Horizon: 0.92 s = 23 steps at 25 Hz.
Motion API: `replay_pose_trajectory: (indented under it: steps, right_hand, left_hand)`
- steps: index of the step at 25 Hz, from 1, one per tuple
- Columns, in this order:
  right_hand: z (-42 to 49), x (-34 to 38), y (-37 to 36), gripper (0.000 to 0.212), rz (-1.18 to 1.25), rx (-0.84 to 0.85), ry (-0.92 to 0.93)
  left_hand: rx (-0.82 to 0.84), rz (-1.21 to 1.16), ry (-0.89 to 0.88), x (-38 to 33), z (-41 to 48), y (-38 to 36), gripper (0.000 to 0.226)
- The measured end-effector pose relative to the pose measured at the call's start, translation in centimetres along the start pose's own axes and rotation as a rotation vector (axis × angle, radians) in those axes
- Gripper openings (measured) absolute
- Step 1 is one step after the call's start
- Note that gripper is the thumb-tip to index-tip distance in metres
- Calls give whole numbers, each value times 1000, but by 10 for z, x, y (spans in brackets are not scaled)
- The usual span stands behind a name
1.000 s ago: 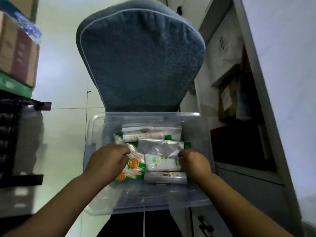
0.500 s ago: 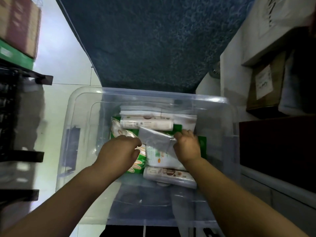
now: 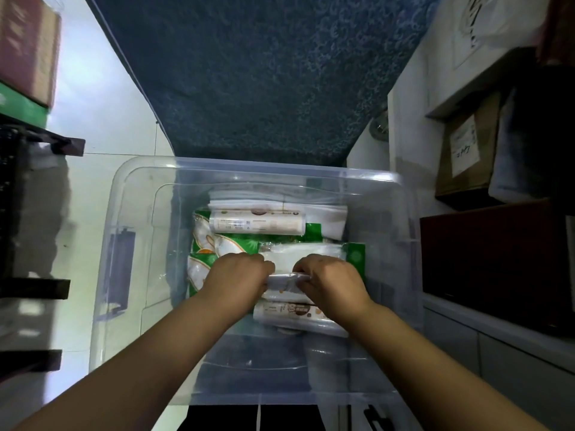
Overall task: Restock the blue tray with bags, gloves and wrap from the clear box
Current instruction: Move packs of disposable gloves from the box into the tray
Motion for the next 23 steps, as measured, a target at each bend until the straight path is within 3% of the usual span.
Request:
replay_pose_trajectory:
  steps: [3, 7, 12, 16, 23]
  right_hand:
    - [6, 0, -9, 18, -38, 1, 23]
    - [23, -41, -16, 33, -46, -96, -179]
    - [37, -64, -38, 50, -198, -7, -306]
    - [28, -64, -25, 30, -294, -22, -385]
    - [-26, -47, 42, 26, -260, -291, -414]
  left_hand:
    - [26, 36, 68, 23, -7, -15, 17]
    - [-105, -85, 229, 73, -38, 5, 6]
    - [-143, -207, 401, 123, -54, -3, 19]
    - [-59, -240, 425, 114, -40, -28, 19]
    - [157, -236, 285, 74, -18, -90, 20]
Point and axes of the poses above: each hand's wrist, its own z-axis towards the middle knuckle, its own y-axis out of the back of the hand, x = y × z, the point moved 9 cm from there along z, towards the middle knuckle, and after that the axes turned 9 degrees about x, right-handed, at the moved point
